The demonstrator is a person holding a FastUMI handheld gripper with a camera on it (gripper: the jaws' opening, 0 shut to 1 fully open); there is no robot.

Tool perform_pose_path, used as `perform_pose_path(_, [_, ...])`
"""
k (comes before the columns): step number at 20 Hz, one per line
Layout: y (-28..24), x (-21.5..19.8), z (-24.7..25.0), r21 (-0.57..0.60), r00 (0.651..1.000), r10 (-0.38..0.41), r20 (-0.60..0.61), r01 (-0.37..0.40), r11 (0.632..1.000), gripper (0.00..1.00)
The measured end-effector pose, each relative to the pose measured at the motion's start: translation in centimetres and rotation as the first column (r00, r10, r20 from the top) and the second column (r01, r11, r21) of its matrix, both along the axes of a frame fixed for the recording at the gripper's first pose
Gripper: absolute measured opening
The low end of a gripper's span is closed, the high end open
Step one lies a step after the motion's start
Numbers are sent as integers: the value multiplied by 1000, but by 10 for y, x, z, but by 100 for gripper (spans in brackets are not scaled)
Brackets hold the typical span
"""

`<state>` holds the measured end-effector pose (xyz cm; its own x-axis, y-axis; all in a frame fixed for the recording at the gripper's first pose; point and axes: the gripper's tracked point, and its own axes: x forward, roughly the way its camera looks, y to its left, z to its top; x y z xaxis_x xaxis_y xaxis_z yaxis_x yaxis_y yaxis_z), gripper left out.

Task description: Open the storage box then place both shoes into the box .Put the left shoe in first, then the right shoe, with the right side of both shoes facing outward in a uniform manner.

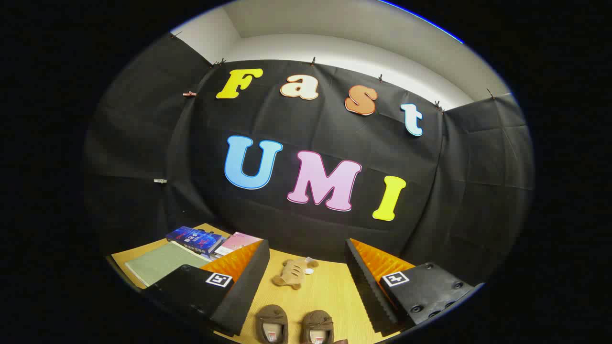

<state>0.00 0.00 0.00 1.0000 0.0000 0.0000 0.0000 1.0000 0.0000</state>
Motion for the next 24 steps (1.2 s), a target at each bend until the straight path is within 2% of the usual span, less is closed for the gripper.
perform_pose_path(24, [-17, 6, -6, -7, 998, -59, -35, 59, 998, 97])
